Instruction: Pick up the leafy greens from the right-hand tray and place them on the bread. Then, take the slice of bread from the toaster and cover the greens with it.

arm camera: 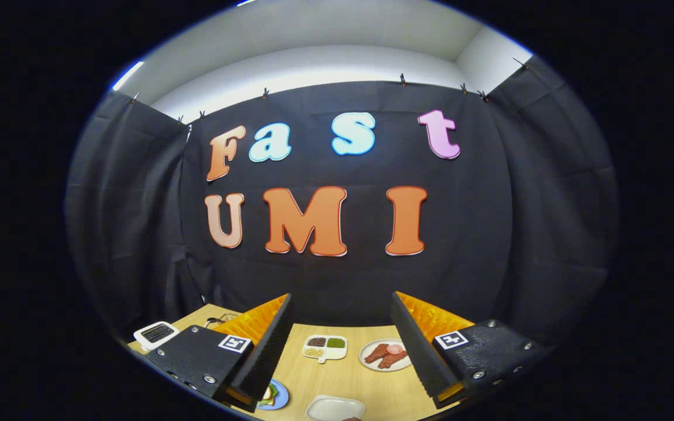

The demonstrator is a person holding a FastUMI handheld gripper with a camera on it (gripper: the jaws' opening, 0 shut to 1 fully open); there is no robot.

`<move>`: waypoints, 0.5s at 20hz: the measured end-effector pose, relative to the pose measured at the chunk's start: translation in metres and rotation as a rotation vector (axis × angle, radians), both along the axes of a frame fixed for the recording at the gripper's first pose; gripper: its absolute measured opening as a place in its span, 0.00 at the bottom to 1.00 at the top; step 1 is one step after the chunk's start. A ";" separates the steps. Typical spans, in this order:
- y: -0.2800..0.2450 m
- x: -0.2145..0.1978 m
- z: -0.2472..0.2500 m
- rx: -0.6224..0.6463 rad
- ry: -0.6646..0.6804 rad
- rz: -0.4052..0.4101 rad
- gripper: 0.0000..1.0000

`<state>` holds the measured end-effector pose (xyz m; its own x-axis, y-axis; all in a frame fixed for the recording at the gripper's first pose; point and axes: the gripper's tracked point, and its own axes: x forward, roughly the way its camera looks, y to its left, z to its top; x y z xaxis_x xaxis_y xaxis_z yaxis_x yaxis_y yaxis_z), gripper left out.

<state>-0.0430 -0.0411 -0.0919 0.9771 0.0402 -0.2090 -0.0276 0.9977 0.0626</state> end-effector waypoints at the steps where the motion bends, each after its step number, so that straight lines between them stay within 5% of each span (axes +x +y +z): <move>1: -0.005 -0.004 0.007 -0.011 -0.019 -0.016 0.98; 10: -0.043 -0.032 0.027 -0.046 -0.063 -0.122 0.98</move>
